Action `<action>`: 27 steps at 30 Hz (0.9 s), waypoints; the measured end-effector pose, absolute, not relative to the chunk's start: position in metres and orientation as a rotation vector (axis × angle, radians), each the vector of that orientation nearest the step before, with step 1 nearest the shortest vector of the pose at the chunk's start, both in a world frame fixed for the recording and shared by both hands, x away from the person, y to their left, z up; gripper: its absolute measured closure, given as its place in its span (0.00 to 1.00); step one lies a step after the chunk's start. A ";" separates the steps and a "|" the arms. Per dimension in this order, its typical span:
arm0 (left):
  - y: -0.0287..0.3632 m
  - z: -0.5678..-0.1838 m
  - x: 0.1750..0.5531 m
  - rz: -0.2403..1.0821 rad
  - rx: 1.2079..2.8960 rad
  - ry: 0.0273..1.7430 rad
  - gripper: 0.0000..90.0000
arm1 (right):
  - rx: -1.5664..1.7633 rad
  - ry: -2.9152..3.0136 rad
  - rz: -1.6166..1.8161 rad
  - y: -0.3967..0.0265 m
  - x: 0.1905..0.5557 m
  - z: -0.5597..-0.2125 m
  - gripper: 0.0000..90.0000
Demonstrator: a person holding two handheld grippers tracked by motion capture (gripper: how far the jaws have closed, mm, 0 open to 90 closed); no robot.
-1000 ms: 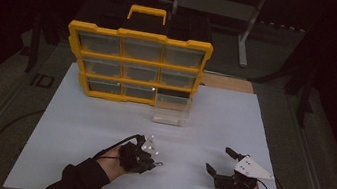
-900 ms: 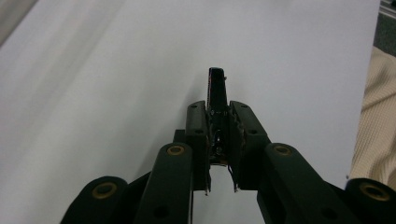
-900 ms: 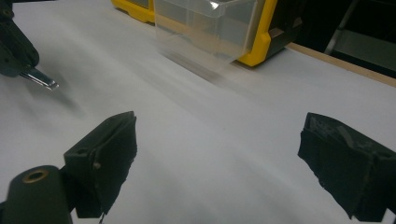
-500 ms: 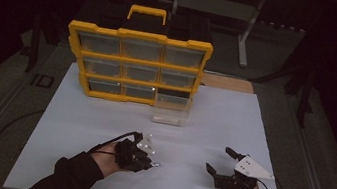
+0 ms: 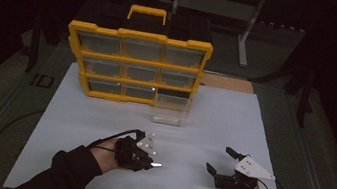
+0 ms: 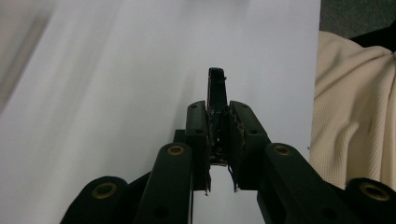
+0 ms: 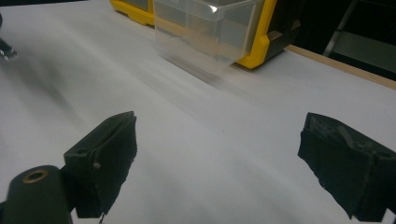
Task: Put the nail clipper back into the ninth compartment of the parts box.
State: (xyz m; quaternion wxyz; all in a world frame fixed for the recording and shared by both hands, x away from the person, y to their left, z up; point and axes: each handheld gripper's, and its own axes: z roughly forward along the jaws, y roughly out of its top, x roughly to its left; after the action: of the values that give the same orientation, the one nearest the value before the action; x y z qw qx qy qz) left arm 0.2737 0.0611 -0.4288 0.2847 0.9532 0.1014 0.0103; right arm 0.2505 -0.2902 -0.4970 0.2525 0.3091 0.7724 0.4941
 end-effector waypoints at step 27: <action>0.069 -0.386 0.295 0.007 2.463 0.150 0.89 | 0.843 2.093 1.349 -0.291 0.251 -0.496 0.13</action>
State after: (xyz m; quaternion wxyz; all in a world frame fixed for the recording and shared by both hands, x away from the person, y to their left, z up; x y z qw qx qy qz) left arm 0.2946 0.0687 -0.3859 0.3307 0.9420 0.0574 0.0027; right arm 0.2508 -0.2911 -0.4963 0.2534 0.3103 0.7702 0.4963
